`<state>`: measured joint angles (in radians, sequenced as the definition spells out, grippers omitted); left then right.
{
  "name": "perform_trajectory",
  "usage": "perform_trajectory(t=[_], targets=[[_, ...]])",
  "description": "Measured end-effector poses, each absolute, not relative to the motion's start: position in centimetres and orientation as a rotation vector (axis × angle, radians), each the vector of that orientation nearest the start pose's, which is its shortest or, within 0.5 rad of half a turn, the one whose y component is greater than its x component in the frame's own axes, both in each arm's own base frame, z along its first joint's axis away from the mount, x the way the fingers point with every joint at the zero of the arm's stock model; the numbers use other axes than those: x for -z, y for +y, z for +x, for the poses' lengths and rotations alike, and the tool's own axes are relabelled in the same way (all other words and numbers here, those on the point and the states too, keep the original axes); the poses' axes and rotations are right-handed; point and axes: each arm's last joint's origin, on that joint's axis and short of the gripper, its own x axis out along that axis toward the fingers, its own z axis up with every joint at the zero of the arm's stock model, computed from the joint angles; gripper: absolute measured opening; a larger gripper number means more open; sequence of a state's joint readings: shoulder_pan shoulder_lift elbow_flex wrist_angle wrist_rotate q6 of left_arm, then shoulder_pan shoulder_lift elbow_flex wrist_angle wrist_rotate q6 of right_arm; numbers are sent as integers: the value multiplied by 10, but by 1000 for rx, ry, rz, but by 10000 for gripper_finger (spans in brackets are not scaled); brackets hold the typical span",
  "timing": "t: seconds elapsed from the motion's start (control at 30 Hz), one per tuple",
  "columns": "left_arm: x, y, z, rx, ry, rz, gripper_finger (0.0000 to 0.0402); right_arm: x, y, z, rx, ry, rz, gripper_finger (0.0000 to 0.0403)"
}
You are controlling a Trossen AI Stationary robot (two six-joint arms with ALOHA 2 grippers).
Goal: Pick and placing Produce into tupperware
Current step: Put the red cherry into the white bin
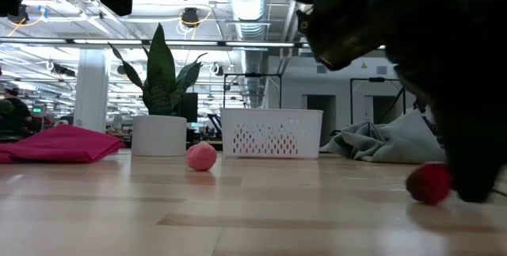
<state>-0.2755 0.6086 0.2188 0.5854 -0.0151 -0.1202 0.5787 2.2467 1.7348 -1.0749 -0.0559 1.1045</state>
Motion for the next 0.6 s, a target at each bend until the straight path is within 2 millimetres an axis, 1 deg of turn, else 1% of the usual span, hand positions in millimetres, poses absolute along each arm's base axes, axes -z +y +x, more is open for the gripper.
perform_trajectory(t=[0.13, 0.23, 0.3, 0.4, 0.47, 0.53, 0.6], targets=[[-236, -40, 142, 271, -178, -148, 225, -153, 220, 363, 413, 1580, 348, 12], [-236, -40, 142, 271, -178, -148, 225, -164, 212, 369, 419, 1561, 292, 15], [-236, -40, 142, 271, -178, -148, 225, -176, 207, 372, 429, 1544, 259, 22], [-235, -40, 142, 271, -175, -147, 225, -202, 202, 372, 445, 1483, 216, 22], [-235, -40, 142, 271, -174, -147, 225, -223, 199, 365, 471, 1421, 169, 16], [-235, -40, 142, 270, -171, -147, 225, -249, 195, 360, 480, 1324, 164, 11], [-235, -40, 142, 271, -170, -146, 225, -273, 193, 346, 501, 1243, 140, 11]])
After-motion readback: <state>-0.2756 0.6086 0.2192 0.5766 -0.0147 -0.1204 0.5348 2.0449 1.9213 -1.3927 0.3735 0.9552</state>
